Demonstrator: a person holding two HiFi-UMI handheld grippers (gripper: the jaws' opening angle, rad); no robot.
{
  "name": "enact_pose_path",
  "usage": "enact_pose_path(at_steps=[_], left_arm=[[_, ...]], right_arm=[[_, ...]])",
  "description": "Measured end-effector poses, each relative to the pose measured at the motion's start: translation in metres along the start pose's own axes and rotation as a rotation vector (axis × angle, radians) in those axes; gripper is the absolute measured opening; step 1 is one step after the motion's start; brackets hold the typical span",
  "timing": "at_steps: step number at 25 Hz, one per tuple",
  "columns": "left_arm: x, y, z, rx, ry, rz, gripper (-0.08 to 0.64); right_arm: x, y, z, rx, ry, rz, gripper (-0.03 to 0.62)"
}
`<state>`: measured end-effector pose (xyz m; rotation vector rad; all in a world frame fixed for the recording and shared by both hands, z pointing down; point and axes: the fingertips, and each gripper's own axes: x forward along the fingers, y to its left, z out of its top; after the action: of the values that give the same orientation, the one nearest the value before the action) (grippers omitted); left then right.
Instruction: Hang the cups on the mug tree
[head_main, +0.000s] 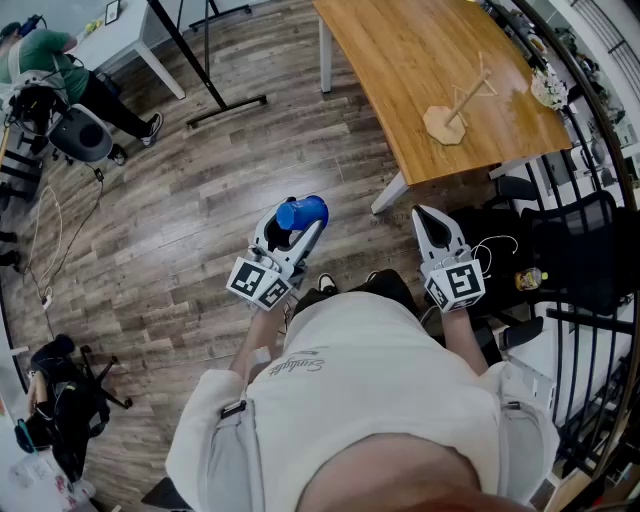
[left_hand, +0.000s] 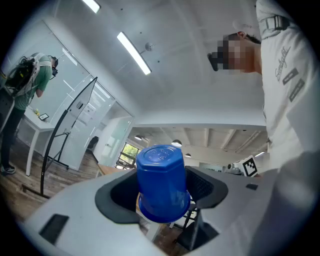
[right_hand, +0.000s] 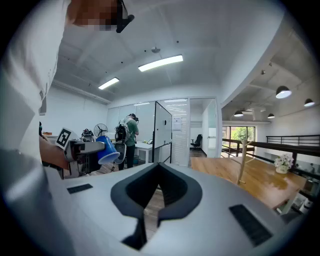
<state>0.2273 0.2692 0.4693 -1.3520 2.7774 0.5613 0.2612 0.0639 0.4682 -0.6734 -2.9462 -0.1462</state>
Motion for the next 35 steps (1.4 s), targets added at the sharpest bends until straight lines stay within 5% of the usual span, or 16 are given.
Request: enact_pose_path(at_steps=[7, 19, 26, 35], left_arm=[[-0.014, 0.020, 0.012, 0.056, -0.024, 0.012, 0.291], [-0.012, 0.045, 0.008, 0.009, -0.023, 0.007, 0.291], [-0.017, 0.069, -0.005, -0.013, 0.032, 0.071, 0.291], [0.026, 0.116, 0.018, 0.029, 0.071, 0.088, 0.291]], right_arm=[[0.014, 0.008, 0.006, -0.020, -0.010, -0.005, -0.005], [0.026, 0.025, -0.006, 0.045, 0.038, -0.032, -0.006], [0.047, 0.042, -0.039, 0.124, 0.085, 0.034, -0.005], [0.140, 0.018, -0.027, 0.156, 0.017, 0.108, -0.005]])
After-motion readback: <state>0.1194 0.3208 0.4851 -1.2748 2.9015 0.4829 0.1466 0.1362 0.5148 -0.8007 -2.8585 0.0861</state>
